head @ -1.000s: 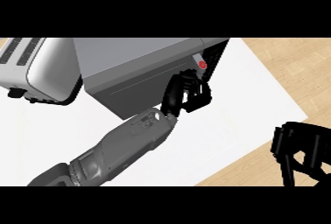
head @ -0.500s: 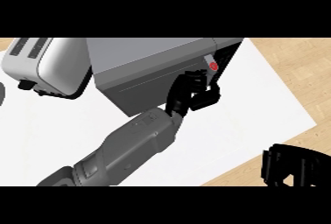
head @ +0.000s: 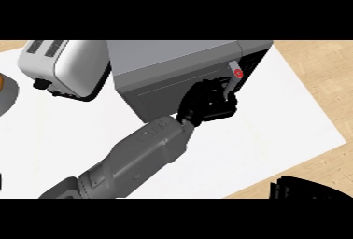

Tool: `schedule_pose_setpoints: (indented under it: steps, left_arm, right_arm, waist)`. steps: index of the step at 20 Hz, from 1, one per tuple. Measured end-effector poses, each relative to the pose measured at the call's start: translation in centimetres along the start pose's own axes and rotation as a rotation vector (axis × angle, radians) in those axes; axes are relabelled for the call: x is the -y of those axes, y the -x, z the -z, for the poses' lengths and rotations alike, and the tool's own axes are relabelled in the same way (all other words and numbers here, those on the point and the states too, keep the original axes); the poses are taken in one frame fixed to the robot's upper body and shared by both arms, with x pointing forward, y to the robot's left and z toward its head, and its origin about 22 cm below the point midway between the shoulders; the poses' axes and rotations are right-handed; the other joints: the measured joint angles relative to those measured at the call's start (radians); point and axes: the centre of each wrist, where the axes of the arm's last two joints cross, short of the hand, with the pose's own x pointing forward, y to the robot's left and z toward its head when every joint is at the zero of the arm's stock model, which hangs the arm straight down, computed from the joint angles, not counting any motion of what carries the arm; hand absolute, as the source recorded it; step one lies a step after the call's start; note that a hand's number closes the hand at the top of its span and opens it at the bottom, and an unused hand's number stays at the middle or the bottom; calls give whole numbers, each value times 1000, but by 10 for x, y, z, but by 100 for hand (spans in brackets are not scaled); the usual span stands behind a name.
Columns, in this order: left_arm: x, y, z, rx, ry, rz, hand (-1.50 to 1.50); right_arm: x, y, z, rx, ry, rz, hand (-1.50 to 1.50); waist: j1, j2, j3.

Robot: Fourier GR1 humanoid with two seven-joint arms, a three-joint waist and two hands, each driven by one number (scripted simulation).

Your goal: Pick up the milk, place it into the microwave and close the microwave

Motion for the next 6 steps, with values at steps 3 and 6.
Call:
schedule_pose_setpoints:
  steps: [3,6]
  left_arm:
    - [-2,3,0,0,41,-18,150]
    - [-4,5,0,0,71,-35,150]
  right_arm:
    - [-11,0,3,8,11,0,150]
    - [-22,-1,5,15,18,4,150]
  waist:
    - [13,-3,0]
    - [20,-5,0]
